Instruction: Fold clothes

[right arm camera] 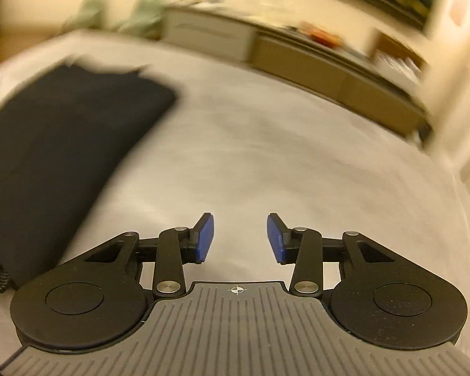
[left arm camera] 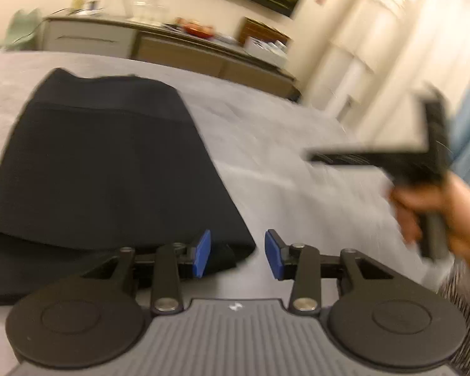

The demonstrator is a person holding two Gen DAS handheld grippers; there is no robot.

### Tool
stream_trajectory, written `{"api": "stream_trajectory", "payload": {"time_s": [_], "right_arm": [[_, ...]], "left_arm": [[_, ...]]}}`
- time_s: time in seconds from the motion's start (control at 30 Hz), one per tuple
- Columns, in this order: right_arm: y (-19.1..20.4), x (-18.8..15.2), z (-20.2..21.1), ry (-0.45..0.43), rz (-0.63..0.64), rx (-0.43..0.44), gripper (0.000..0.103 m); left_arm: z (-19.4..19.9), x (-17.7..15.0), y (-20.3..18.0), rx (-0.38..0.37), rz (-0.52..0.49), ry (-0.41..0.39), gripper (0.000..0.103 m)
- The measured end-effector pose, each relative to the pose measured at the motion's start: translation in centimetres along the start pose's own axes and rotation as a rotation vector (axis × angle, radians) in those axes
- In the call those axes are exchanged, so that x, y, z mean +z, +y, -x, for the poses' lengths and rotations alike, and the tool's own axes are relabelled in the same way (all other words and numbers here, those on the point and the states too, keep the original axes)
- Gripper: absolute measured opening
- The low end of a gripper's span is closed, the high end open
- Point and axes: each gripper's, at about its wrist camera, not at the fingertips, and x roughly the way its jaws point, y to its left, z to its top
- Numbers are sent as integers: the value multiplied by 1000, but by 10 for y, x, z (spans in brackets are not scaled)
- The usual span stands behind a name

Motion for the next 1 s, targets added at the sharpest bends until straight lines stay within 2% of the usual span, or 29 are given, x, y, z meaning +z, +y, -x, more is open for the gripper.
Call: {"api": "stream_trajectory", "payload": {"time_s": [0.03, 0.07, 0.13, 0.2, 0.23, 0.33, 0.37, 0.4, 0.43, 0.47, 0.5, 0.57, 0.6, 0.63, 0.67, 0.7, 0.73, 0.77, 0.8, 0.83, 0.87, 0.9, 0.93, 1.0], "right_arm": [[-19, -4, 13, -4, -84, 44, 55], [-29, -10, 23, -4, -140, 93, 56], [-28, -26, 35, 4, -197, 206, 62], [-16, -44, 33, 19, -249, 328, 68], [-4, -50, 27, 34, -277, 382, 68], [30, -59, 9, 64, -331, 516, 69], [42, -58, 6, 58, -319, 558, 68], [54, -55, 4, 59, -295, 589, 60], [66, -53, 4, 66, -245, 598, 32], [79, -52, 5, 71, -183, 597, 26], [84, -50, 7, 75, -133, 593, 24], [77, -41, 13, 78, -59, 563, 18], [64, -33, 15, 68, -23, 489, 16], [50, -25, 17, 51, 20, 384, 13], [32, -16, 16, 32, 63, 252, 12], [10, -8, 14, 18, 83, 121, 13], [-13, -1, 11, 11, 81, 14, 22], [-36, 4, 11, 14, 62, -67, 27], [-58, 5, 19, 16, 12, -88, 33], [-77, 4, 33, 11, -52, -77, 36], [-89, -2, 46, 2, -120, -29, 40], [-95, -11, 60, -10, -191, 53, 55], [-101, -21, 74, -22, -261, 135, 62], [-98, -36, 83, -7, -396, 327, 61]], "left_arm": [[2, 0, -4, -6, 8, -8, 40], [5, -1, -8, -12, 16, -17, 39], [9, -1, -16, -22, 33, -34, 38], [12, 6, 7, 100, 85, -65, 38], [9, 9, 17, 149, 100, -66, 38], [-11, -3, 15, 163, 92, 14, 40], [-15, -10, 12, 159, 81, 33, 45], [-18, -13, 1, 173, 41, 20, 47], [-22, -17, -14, 164, 15, 29, 47], [-26, -20, -28, 154, -10, 39, 47], [-30, -24, -42, 144, -35, 48, 46], [-31, -45, -73, 83, -62, 78, 46], [-38, -53, -94, 17, -70, 109, 45], [-43, -61, -122, -95, -99, 173, 44], [-47, -69, -149, -206, -128, 237, 35], [-46, -76, -170, -275, -173, 269, 22], [-43, -74, -174, -283, -175, 255, 21], [-41, -72, -179, -291, -177, 241, 21], [-38, -70, -184, -298, -179, 226, 22], [-35, -68, -189, -305, -180, 213, 25], [-36, -63, -179, -282, -128, 209, 28], [-36, -58, -170, -259, -76, 205, 29], [-40, -53, -158, -249, -33, 206, 29], [-53, -43, -136, -202, 65, 212, 31]]}}
